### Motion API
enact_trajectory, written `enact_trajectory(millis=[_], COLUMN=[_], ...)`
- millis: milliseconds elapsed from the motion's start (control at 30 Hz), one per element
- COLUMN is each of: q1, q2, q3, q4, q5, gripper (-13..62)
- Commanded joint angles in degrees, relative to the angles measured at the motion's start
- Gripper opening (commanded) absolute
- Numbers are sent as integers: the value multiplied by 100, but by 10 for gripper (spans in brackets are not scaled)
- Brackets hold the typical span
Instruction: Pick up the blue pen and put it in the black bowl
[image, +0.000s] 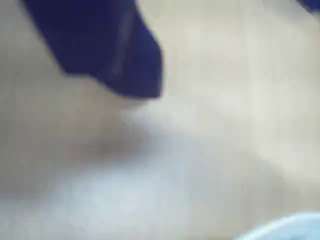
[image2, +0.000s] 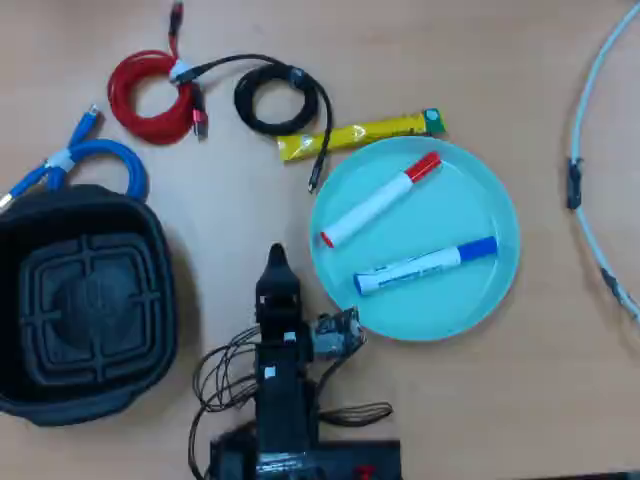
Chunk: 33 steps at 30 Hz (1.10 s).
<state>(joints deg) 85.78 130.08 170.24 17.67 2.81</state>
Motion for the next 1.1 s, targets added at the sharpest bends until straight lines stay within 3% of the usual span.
enact_trajectory(millis=[0, 467, 900, 1067], q1=[-923, -1107, -1397, -580], q2=[580, 580, -220, -246], q3=[-1837, -2232, -5493, -6161], q4=[2672, 2927, 5607, 5643], q5=[-1116, -1116, -1433, -1380], gripper=[574, 574, 574, 574])
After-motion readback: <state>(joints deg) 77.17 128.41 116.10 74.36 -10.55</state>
